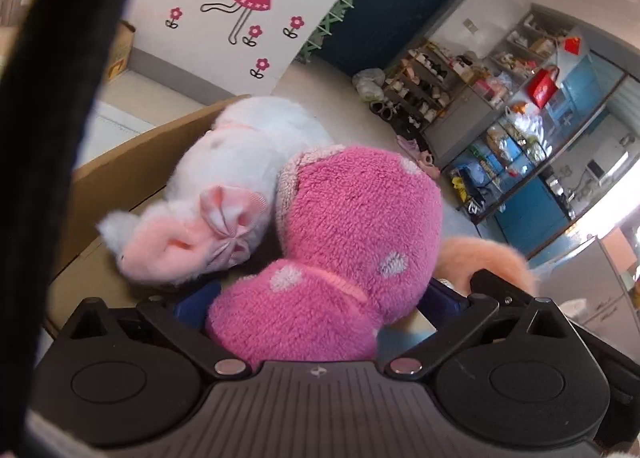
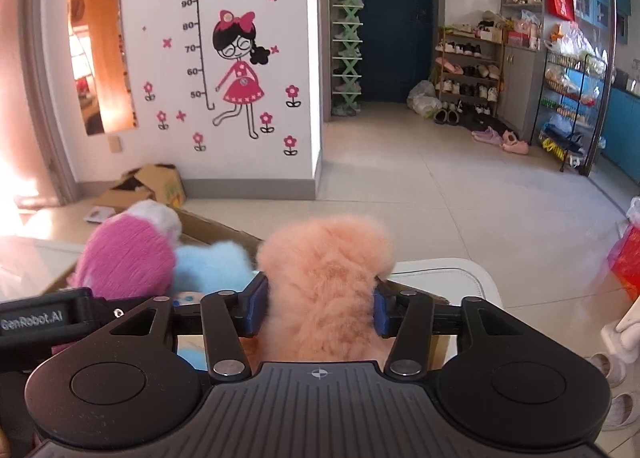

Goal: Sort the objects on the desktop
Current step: 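Carry both plush toys over the box, lower them in and open both tools, then move both open tools back over the toys on the table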

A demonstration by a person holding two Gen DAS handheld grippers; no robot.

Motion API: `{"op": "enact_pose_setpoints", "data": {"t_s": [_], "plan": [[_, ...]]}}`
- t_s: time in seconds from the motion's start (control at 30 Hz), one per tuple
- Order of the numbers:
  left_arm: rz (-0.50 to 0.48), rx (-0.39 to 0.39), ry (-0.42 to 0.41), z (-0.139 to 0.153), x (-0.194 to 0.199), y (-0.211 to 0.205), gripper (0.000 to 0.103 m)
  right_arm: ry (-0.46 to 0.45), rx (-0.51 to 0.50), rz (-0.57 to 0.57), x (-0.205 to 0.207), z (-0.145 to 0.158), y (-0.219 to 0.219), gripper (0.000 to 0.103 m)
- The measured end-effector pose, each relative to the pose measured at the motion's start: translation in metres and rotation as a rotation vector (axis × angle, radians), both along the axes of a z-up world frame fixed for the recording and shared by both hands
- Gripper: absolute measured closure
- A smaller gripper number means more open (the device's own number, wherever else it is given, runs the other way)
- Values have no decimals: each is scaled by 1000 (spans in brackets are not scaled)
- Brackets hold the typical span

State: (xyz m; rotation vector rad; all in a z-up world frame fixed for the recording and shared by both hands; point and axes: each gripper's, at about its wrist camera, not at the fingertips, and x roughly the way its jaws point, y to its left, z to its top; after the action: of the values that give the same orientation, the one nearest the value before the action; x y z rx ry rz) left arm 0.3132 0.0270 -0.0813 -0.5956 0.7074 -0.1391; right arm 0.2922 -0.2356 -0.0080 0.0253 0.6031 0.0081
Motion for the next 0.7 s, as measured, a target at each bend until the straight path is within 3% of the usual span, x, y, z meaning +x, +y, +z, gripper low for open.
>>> {"op": "enact_pose_setpoints", "data": {"t_s": [0.13, 0.4, 0.7], "plan": [[-30, 30, 0, 10, -13, 3, 1, -34, 28, -11, -6, 11, -5, 45], [-41, 79, -93, 43, -61, 22, 1, -113, 89, -2, -39, 45, -15, 44], [-102, 180, -156, 70, -132, 47, 1, -183, 211, 55, -126, 63, -11, 36]]}}
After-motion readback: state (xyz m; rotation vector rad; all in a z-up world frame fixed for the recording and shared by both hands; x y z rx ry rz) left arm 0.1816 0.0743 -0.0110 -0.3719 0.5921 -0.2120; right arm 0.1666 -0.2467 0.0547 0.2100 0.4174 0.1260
